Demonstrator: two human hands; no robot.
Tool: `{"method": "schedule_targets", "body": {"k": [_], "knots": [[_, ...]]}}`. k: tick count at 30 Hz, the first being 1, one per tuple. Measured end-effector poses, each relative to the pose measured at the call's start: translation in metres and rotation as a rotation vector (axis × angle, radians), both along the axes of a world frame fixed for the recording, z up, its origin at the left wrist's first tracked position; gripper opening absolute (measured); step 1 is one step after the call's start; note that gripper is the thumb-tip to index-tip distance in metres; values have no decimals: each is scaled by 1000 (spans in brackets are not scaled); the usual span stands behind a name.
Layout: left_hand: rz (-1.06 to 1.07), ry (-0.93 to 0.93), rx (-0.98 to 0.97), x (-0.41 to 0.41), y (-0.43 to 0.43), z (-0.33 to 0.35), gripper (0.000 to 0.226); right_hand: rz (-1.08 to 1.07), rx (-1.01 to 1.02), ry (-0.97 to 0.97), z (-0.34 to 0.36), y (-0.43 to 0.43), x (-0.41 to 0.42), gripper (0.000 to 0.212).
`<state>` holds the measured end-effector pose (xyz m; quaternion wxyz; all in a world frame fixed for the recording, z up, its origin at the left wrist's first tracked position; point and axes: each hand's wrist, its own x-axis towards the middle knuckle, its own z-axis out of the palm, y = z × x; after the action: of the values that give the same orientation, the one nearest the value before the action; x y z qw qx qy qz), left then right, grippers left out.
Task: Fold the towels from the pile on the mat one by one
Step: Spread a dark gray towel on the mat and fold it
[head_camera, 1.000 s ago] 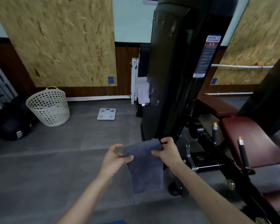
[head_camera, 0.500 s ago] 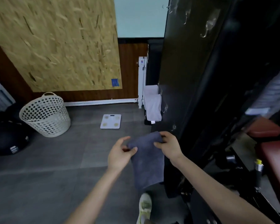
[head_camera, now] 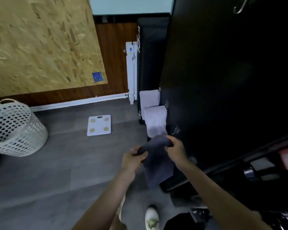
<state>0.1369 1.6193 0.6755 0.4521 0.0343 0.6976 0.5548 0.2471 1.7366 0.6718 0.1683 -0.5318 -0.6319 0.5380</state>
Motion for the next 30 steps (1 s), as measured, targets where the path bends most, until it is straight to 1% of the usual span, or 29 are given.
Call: {"method": "schedule_targets", "body": {"k": [1, 3, 6, 9, 11, 13, 15, 18, 22, 23, 24, 25, 26, 27, 28, 29, 30], "knots": [[-52, 7, -11, -10, 11, -6, 28, -29, 25, -30, -10, 9, -5, 21], [-161, 14, -1, -29, 33, -17, 31, -120, 9, -77, -21, 24, -14, 21], [-337, 71, -60, -50, 63, -32, 32, -221, 35, -144, -22, 37, -24, 18], [-391, 40, -77, -63, 90, -42, 32, -208, 152, -304, -18, 46, -34, 40], [-429, 61, -103, -67, 105, -49, 28, -245, 169, -403, -20, 49, -39, 44], [-457, 31, -111, -67, 116, -55, 24, -298, 202, -504, -27, 49, -42, 42], [-457, -17, -101, -68, 124, -59, 26, -321, 281, -573, -35, 46, -44, 40], [-480, -39, -117, -70, 132, -72, 32, -364, 440, -600, -45, 43, -48, 33], [-627, -106, -185, -72, 135, -78, 43, -434, 474, -593, -57, 44, -46, 24], [-689, -77, -219, -73, 138, -77, 42, -443, 491, -577, -59, 45, -45, 23], [-812, 33, -259, -75, 142, -74, 35, -448, 516, -572, -61, 46, -44, 22], [-984, 231, -313, -78, 147, -68, 25, -451, 536, -575, -64, 48, -44, 21], [-1106, 494, -364, -80, 153, -66, 17, -453, 546, -582, -66, 48, -45, 20], [-1119, 719, -354, -81, 158, -64, 15, -454, 553, -589, -67, 49, -46, 20], [-1075, 825, -253, -79, 164, -63, 21, -455, 569, -596, -69, 49, -47, 19], [-1052, 823, -127, -76, 169, -61, 30, -463, 589, -600, -70, 50, -49, 19], [-1046, 730, -6, -71, 175, -61, 34, -481, 598, -591, -71, 50, -49, 19]]}}
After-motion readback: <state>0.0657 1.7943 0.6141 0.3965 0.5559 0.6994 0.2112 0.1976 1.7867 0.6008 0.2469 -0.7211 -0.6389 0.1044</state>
